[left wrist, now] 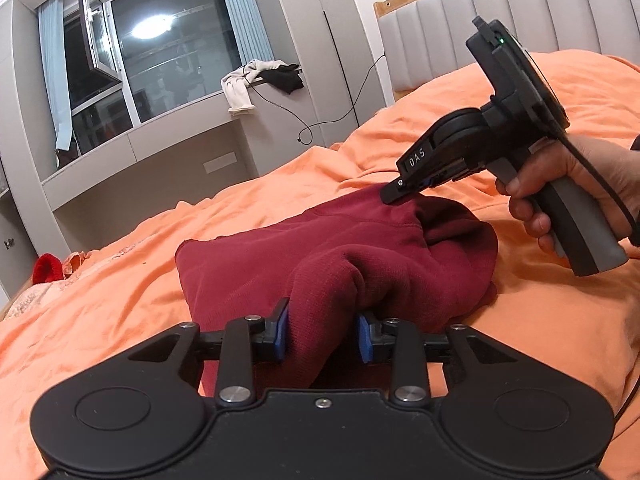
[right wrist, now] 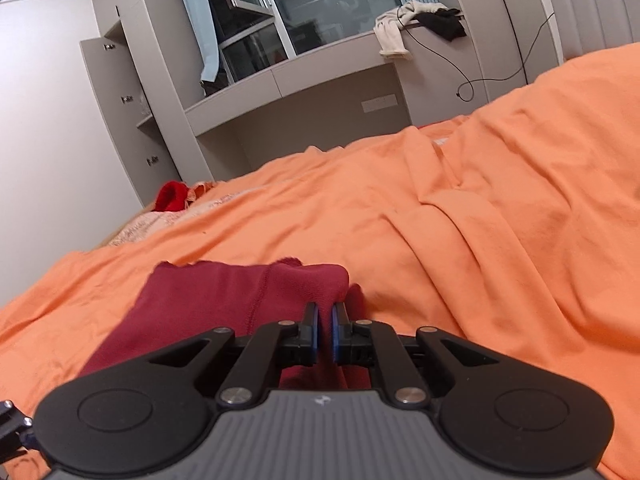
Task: Fold small clothes
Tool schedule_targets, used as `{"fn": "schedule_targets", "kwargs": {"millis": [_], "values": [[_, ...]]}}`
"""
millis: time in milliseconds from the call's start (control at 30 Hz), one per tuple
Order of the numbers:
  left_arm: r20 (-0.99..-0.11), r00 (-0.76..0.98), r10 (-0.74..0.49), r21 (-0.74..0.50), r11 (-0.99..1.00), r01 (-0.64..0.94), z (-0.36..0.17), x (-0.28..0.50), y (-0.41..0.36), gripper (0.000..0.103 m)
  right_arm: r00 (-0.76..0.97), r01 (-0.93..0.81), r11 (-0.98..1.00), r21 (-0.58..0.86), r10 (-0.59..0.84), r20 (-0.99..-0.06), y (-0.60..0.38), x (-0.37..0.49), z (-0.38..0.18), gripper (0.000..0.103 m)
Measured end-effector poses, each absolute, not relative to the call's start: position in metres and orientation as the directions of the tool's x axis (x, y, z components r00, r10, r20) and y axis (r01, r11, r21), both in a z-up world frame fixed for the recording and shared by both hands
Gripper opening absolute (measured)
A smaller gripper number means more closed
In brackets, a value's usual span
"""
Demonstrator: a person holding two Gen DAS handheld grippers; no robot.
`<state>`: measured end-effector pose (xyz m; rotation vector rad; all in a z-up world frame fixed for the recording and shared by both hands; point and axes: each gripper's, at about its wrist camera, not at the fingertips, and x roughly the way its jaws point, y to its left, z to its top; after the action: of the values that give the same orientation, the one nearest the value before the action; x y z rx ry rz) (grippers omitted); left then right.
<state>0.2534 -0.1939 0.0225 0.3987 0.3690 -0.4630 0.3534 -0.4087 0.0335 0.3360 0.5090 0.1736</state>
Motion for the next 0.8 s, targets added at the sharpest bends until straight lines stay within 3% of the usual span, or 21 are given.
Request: {"fn": "schedule_targets", "kwargs": {"millis": [167,267,400,467,500,633,800], "values": [[-0.446,0.803,-0.395,0.18,0.839,0.513,0.029,0.26,-0.18,0.042,0.862,-0.072,0.936,0.344,0.232,-0.45,-0.401,0.357,0.034,0.007],[-0.451,0.779,-0.436,0.096,0.844,0.528,0.034,0.262,-0.17,0.052,0.866,-0.076,0.947,0.313,0.218,-0.45,-0.395,0.357,0.034,0.008],[-0.43,0.741,-0.516,-0.046,0.832,0.553,0.043,0.264,-0.152,0.082,0.867,-0.077,0.956,0.284,0.204,-0.454,-0.389,0.358,0.032,0.009],[-0.401,0.74,-0.54,-0.103,0.829,0.549,0.049,0.263,-0.142,0.089,0.866,-0.069,0.958,0.278,0.196,-0.46,-0.39,0.357,0.031,0.013],[-0.39,0.746,-0.54,-0.115,0.832,0.542,0.05,0.263,-0.139,0.091,0.867,-0.065,0.96,0.271,0.189,-0.461,-0.39,0.357,0.031,0.018],[-0.357,0.798,-0.486,-0.151,0.873,0.464,0.059,0.27,-0.125,0.102,0.874,-0.075,0.968,0.237,0.178,-0.452,-0.39,0.345,0.034,0.07],[-0.43,0.829,-0.358,-0.198,0.933,0.3,0.055,0.297,-0.107,0.102,0.881,-0.143,0.969,0.201,0.217,-0.42,-0.391,0.31,0.042,0.094]]}}
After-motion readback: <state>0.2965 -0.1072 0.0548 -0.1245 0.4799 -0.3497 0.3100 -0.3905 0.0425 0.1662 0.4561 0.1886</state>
